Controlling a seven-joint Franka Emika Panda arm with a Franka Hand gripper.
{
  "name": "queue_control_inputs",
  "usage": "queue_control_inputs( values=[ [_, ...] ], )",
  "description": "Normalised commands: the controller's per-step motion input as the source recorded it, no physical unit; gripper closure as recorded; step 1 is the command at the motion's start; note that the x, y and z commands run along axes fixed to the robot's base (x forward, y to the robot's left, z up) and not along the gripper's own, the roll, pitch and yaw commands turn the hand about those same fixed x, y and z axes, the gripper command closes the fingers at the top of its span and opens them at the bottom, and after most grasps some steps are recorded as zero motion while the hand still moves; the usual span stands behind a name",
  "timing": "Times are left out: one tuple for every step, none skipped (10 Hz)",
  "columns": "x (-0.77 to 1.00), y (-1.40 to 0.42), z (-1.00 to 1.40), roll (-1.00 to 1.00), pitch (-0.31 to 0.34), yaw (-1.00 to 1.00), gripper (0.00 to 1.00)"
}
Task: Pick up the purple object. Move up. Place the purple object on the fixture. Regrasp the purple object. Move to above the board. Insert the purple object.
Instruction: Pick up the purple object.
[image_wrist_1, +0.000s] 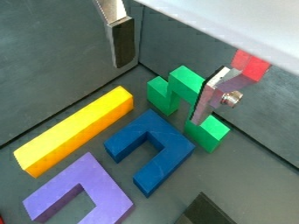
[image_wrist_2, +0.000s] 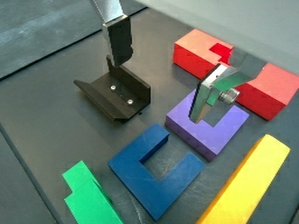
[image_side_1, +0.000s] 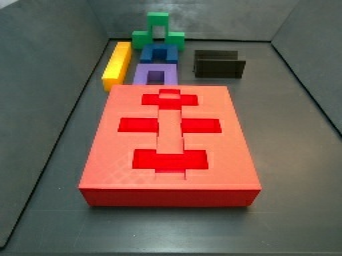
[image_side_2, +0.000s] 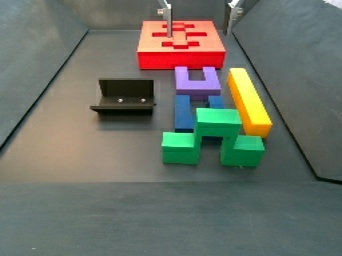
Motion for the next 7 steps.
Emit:
queue_control_inputs(
  values=[
    [0.11,-0.17,0.00,0.06,0.000,0.00,0.00],
    [0.55,-0.62,0.08,0.34,0.153,0.00,0.00],
    [0.77,-0.60,0.01,0.27,0.053,0.00,0.00],
    [0.76,-0.65,0.00,0.24,0.024,0.00,0.00],
    [0.64,-0.76,-0.08,0.21,0.011,0.00,0.00],
    [0.41,-0.91,-0.29,0.18,0.000,0.00,0.00],
    [0.20,-0.99,-0.47,0.17,0.000,0.00,0.00]
  ],
)
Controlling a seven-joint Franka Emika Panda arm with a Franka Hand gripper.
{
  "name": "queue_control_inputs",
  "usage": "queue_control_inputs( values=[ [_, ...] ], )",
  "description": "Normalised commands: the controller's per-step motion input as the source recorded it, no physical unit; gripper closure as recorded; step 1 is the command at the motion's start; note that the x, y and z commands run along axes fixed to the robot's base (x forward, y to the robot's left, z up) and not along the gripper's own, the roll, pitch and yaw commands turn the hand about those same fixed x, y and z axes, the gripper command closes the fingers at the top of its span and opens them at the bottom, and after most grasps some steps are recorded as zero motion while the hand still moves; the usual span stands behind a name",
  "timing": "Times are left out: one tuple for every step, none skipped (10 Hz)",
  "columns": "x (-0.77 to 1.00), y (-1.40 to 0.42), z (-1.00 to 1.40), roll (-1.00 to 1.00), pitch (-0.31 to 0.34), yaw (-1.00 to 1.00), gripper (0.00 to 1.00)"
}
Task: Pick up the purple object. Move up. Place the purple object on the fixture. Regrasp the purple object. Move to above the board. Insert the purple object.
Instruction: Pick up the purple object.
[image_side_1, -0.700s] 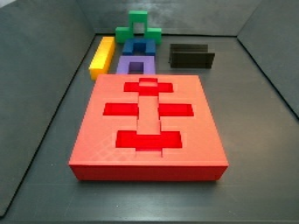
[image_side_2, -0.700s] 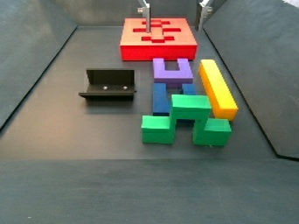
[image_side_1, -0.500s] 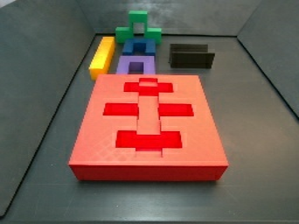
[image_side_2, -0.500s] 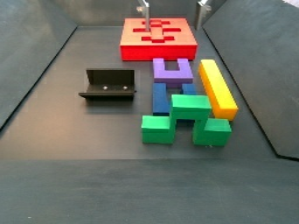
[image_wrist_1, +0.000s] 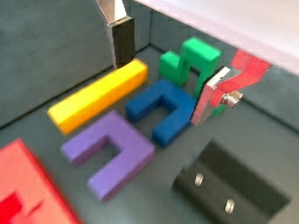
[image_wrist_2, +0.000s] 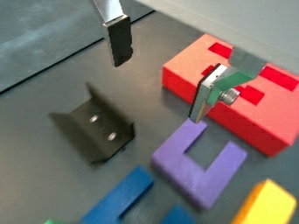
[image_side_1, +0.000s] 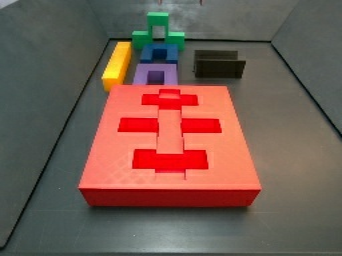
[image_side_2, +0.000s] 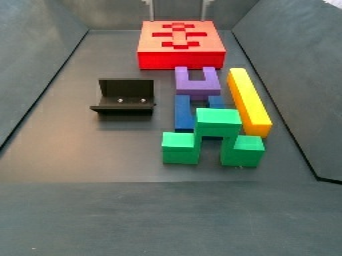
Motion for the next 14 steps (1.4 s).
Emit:
queue_control_inputs(
  values=[
    [0.02,-0.98,-0.62,0.17,0.000,0.00,0.00],
    [-0.04,-0.86,-0.72,0.15,0.000,0.00,0.00],
    [-0.08,-0.82,-0.75,0.13,0.000,0.00,0.00],
    [-0.17,-0.71,-0.74,0.11,0.000,0.00,0.00],
    [-0.14,-0.37,-0.53,0.05,0.000,0.05,0.00],
    [0.00,-0.01,0.00,0.09,0.014,0.00,0.00],
    [0.07,0.00,-0.07,0.00,0.000,0.00,0.00],
    [0.04,0.29,-0.15,-0.08,0.000,0.00,0.00],
    [0.21,0.49,-0.37,-0.15,-0.030,0.02,0.00],
    [0.37,0.42,-0.53,-0.12,0.000,0.04,0.00],
    [0.39,0.17,-0.61,-0.07,0.000,0.02,0.00],
    [0.28,-0.11,-0.58,0.00,-0.013,0.00,0.00],
    [0.03,-0.25,-0.49,0.00,0.000,0.00,0.00],
    [-0.34,-0.22,-0.23,0.00,0.000,0.00,0.00]
  ],
)
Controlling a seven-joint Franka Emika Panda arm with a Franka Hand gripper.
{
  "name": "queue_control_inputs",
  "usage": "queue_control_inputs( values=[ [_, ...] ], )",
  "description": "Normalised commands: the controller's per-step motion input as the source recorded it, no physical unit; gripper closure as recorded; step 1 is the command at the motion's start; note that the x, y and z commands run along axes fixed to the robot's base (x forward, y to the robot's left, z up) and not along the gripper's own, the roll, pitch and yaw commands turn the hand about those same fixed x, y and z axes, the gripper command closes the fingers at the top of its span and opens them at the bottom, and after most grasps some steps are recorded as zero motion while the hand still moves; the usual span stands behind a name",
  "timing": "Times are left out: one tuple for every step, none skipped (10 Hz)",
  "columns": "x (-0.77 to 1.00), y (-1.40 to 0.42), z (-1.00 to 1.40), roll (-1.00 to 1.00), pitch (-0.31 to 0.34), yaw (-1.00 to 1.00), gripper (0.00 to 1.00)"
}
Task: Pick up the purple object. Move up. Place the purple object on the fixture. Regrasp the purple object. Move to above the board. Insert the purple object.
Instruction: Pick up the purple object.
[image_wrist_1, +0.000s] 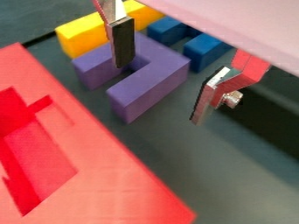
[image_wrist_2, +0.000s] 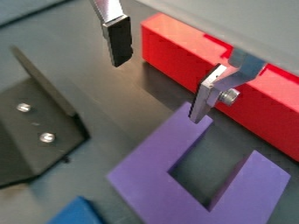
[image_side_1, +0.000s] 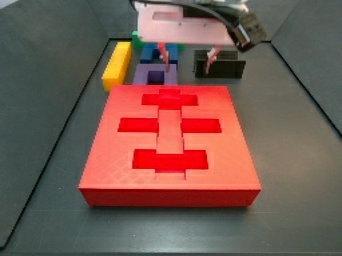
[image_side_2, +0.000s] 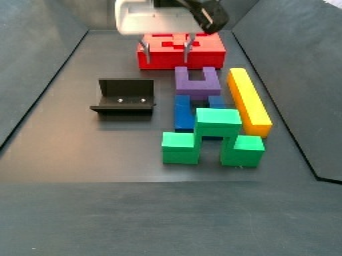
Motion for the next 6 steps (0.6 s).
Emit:
queue_control_inputs(
  values=[
    [-0.48,-0.03,0.01,0.00,-0.021,0.00,0.00],
    [-0.31,-0.01,0.00,0.00,-0.033,0.00,0.00],
    [0.00,0.00,-0.24,0.03,0.000,0.00,0.00],
    [0.07,0.00,-0.33,0.02,0.007,0.00,0.00],
    [0.19,0.00,-0.32,0.00,0.001,0.00,0.00],
    [0.10,0.00,-0.36,0.00,0.000,0.00,0.00]
  ],
)
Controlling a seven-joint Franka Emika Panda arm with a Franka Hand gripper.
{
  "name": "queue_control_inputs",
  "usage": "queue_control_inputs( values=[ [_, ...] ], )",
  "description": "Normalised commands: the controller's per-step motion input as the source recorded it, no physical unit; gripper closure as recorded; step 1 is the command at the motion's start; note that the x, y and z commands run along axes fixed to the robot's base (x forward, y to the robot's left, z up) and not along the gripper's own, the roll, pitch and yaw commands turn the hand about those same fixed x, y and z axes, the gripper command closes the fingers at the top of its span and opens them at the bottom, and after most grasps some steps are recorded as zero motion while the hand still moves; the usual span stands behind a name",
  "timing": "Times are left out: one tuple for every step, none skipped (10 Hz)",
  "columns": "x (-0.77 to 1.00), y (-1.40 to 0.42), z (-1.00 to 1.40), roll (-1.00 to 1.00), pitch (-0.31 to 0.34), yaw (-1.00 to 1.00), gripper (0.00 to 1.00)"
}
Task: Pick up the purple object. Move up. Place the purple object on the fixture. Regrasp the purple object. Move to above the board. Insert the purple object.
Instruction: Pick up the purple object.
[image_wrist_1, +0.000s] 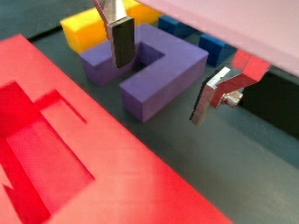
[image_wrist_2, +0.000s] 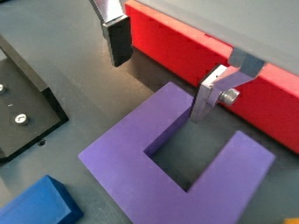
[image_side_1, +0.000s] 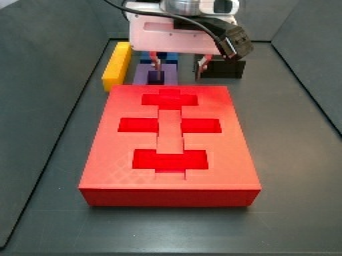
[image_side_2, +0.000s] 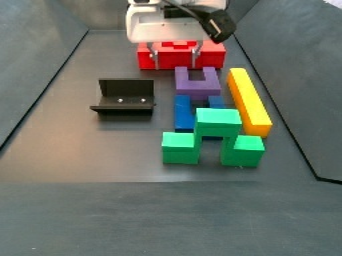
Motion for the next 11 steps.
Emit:
queue_control_inputs(
  values=[
    [0.00,0.00,-0.33,0.01,0.006,0.06,0.00],
    [0.01,0.00,-0.27,0.00,0.010,0.08,0.00],
    [0.00,0.00,-0.28,0.01,0.006,0.06,0.00],
    [-0.02,-0.02,0.00,0.01,0.000,0.00,0.00],
    [0.00,-0.01,-0.12,0.00,0.056,0.00,0.00],
    [-0.11,-0.08,0.00,0.03,-0.026,0.00,0.00],
    [-0.25,-0.27,-0.01,0.13,-0.084,0.00,0.00],
    [0.00,0.00,0.00,0.00,0.000,0.00,1.00],
    [0.00,0.00,0.00,0.00,0.000,0.00,1.00],
    [0.00,0.00,0.00,0.00,0.000,0.00,1.00],
    [0.00,0.00,0.00,0.00,0.000,0.00,1.00]
  ],
)
